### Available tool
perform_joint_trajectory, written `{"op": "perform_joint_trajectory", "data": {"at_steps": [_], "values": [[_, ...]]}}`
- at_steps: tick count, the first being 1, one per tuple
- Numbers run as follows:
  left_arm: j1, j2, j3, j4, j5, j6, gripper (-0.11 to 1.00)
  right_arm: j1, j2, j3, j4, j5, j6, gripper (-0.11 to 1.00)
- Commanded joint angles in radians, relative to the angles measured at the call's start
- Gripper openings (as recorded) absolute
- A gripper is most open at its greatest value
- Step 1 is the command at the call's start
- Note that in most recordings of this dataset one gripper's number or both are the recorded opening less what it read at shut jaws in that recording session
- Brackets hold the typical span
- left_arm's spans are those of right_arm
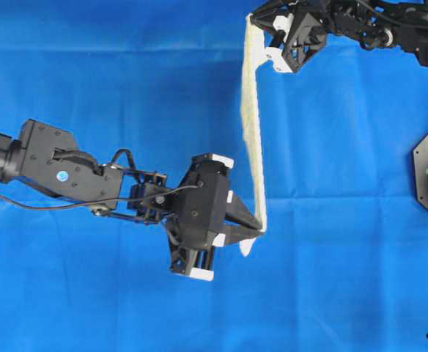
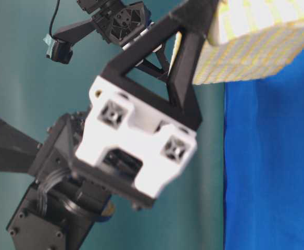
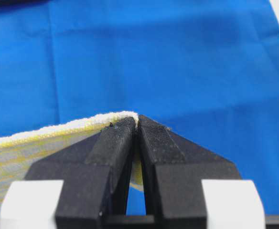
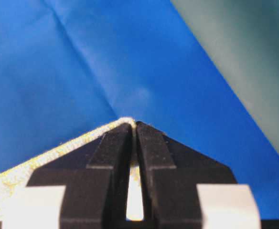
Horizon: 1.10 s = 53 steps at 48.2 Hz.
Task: Fold the yellow towel.
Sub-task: 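Lay the strip vertically on the table and release both grippers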
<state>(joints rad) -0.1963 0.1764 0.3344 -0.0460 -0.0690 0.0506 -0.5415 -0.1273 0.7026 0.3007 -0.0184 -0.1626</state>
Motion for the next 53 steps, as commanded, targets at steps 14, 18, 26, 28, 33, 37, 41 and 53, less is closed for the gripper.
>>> {"op": "perform_joint_trajectory", "data": {"at_steps": [14, 18, 26, 28, 33, 37, 41, 53], "values": [[-0.006, 0.029, -0.072, 0.002, -0.049, 0.006, 0.02, -0.055, -0.061, 0.035, -0.003, 0.012, 0.002, 0.03], [-0.002, 0.060, -0.097, 0.002, -0.069, 0.006, 0.02, -0.061, -0.089, 0.063, -0.003, 0.012, 0.005, 0.03], [0.003, 0.109, -0.133, 0.002, -0.092, 0.006, 0.02, -0.061, -0.120, 0.100, -0.003, 0.020, 0.006, 0.03], [0.005, 0.120, -0.135, 0.003, -0.103, 0.006, 0.02, -0.063, -0.120, 0.100, -0.003, 0.026, 0.006, 0.03], [0.005, 0.124, -0.120, 0.002, -0.118, 0.006, 0.02, -0.061, -0.107, 0.091, -0.003, 0.037, 0.005, 0.03], [0.005, 0.114, -0.089, 0.002, -0.124, 0.002, 0.02, -0.051, -0.080, 0.071, -0.003, 0.035, 0.002, 0.03], [0.003, 0.095, -0.041, 0.002, -0.135, -0.006, 0.02, -0.034, -0.038, 0.040, -0.005, 0.034, 0.000, 0.03], [-0.025, 0.021, 0.143, -0.009, -0.258, -0.057, 0.02, 0.029, 0.135, -0.095, -0.008, 0.037, -0.003, 0.03]]}}
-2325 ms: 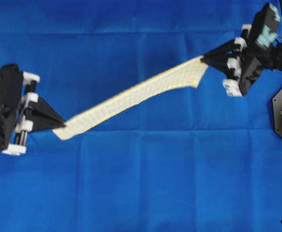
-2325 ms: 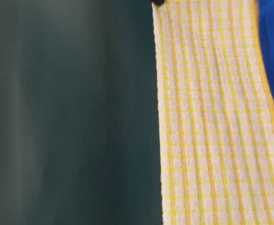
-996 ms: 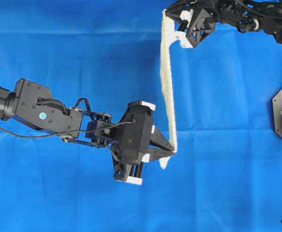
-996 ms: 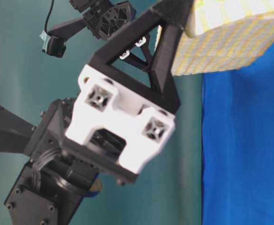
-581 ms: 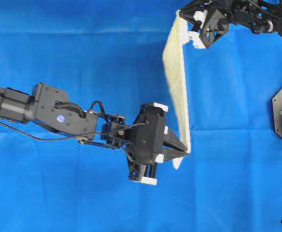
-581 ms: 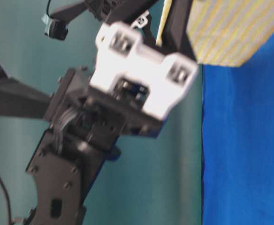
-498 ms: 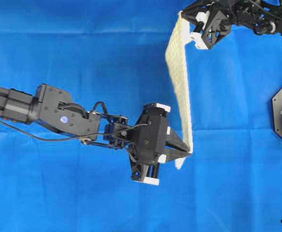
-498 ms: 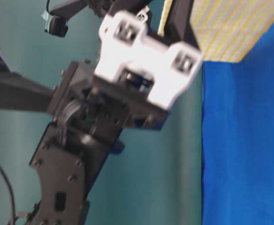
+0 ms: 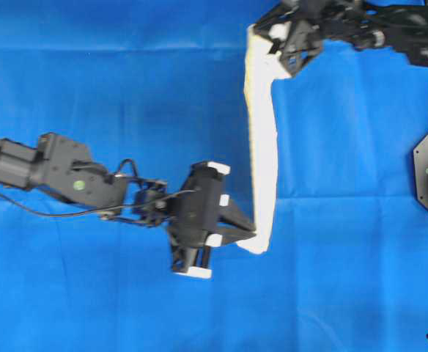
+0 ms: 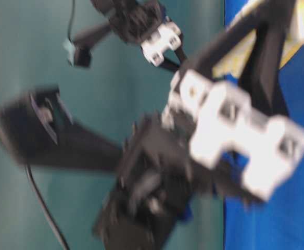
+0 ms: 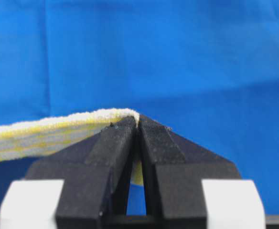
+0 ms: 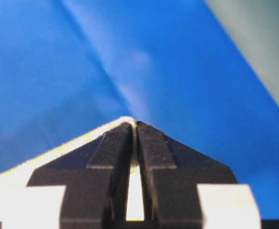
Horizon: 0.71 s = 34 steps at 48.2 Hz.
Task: Fold the yellow towel.
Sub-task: 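Lay the strip vertically on the table and release both grippers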
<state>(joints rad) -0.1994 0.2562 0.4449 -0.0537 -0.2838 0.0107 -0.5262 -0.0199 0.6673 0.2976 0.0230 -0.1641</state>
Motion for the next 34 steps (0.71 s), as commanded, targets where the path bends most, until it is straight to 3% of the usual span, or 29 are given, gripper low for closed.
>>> {"op": "perform_joint_trajectory", "data": {"at_steps": [1, 15, 30, 34], "values": [[-0.023, -0.063, 0.046, -0.002, -0.052, -0.025, 0.02, 0.020, 0.040, -0.072, -0.005, -0.003, -0.002, 0.03], [-0.051, -0.118, 0.178, -0.002, -0.100, -0.095, 0.02, 0.069, 0.167, -0.199, -0.006, -0.002, -0.002, 0.03], [-0.048, -0.114, 0.186, -0.002, -0.095, -0.103, 0.02, 0.086, 0.195, -0.218, -0.028, 0.023, -0.003, 0.03], [-0.044, -0.110, 0.184, -0.002, -0.094, -0.103, 0.08, 0.092, 0.195, -0.216, -0.041, 0.021, -0.003, 0.03]]}}
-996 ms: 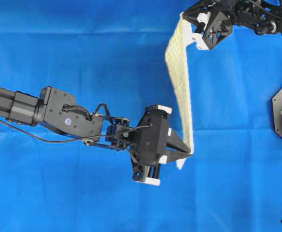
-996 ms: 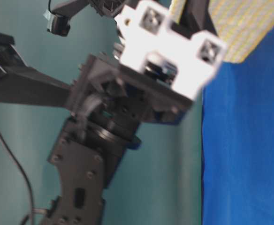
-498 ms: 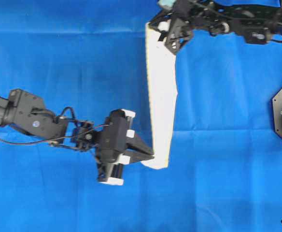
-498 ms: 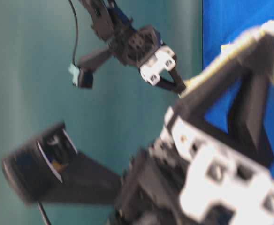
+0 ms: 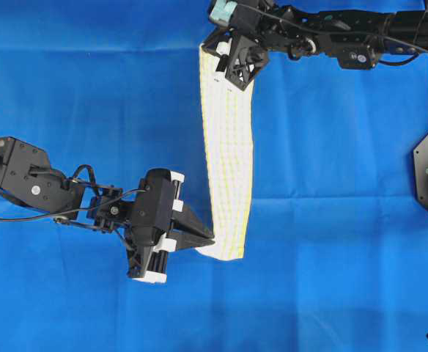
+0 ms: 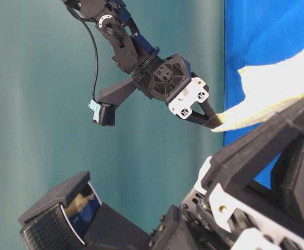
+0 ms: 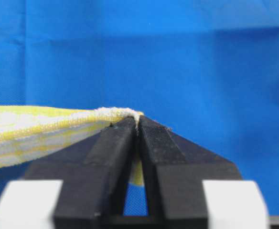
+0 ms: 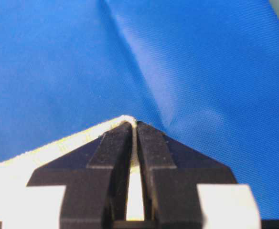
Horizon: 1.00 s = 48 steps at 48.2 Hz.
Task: Fold the yellow towel.
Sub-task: 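Lay the strip vertically on the table and release both grippers, then move both grippers to the strip's top corners and grasp them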
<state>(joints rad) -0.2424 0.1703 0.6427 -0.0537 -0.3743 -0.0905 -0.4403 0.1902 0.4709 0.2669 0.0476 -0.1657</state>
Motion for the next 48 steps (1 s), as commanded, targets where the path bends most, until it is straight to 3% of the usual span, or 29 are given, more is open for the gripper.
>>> {"op": "perform_joint_trajectory", "data": {"at_steps": [1, 11, 15, 21, 23, 36, 48], "values": [[0.000, -0.025, -0.014, -0.002, -0.003, -0.002, 0.10, 0.008, -0.015, -0.021, -0.014, -0.002, -0.002, 0.03], [-0.002, -0.026, -0.018, -0.002, 0.009, 0.003, 0.53, 0.029, -0.015, -0.018, -0.038, -0.002, -0.005, 0.06], [-0.002, -0.043, -0.018, -0.002, 0.054, 0.005, 0.59, 0.041, -0.015, -0.017, -0.052, -0.002, -0.006, 0.25], [0.000, -0.097, -0.021, 0.000, 0.147, 0.014, 0.53, 0.057, -0.026, -0.008, -0.066, 0.006, -0.006, 0.64], [0.002, -0.126, -0.023, 0.003, 0.190, 0.017, 0.52, 0.060, -0.035, -0.003, -0.069, 0.012, -0.006, 0.71], [0.066, -0.282, -0.005, 0.006, 0.379, 0.057, 0.51, 0.074, -0.190, 0.092, -0.072, 0.012, -0.006, 0.64], [0.201, -0.380, 0.046, 0.003, 0.402, 0.089, 0.51, 0.084, -0.387, 0.262, -0.067, -0.057, 0.011, 0.64]]}}
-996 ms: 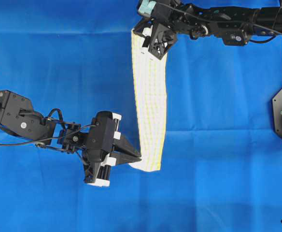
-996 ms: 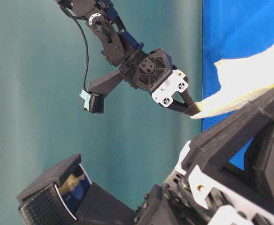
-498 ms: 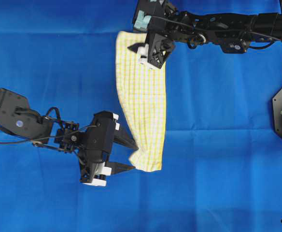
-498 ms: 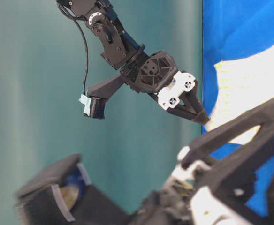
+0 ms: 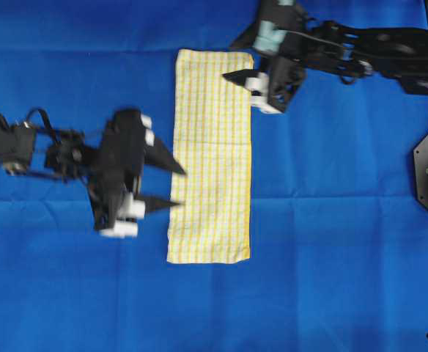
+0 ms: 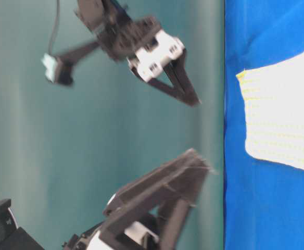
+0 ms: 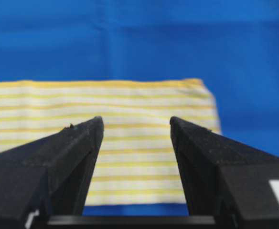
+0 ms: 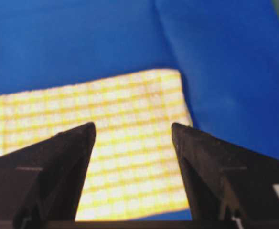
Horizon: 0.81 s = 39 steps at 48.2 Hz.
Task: Fold the yellow towel.
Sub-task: 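Move both grippers to the strip's top corners and grasp them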
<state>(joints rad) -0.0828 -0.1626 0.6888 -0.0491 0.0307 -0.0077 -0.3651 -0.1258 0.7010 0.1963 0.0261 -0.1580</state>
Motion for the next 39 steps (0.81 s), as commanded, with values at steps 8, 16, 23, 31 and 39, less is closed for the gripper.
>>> {"op": "perform_joint_trajectory", "data": {"at_steps": [8, 16, 23, 31, 39], "values": [[0.100, -0.075, 0.031, 0.002, -0.025, 0.017, 0.51, 0.040, -0.184, 0.147, 0.012, -0.100, 0.009, 0.64], [0.112, -0.075, 0.037, 0.002, -0.037, 0.018, 0.51, 0.049, -0.238, 0.193, 0.031, -0.109, 0.014, 0.64], [0.115, -0.067, 0.035, 0.002, -0.038, 0.018, 0.51, 0.048, -0.235, 0.190, 0.031, -0.109, 0.014, 0.64], [0.129, -0.058, 0.031, 0.005, -0.040, 0.021, 0.51, 0.044, -0.216, 0.178, 0.029, -0.110, 0.012, 0.64], [0.190, -0.026, 0.029, 0.008, -0.089, 0.081, 0.57, 0.002, -0.166, 0.147, 0.029, -0.110, 0.012, 0.64]]}}
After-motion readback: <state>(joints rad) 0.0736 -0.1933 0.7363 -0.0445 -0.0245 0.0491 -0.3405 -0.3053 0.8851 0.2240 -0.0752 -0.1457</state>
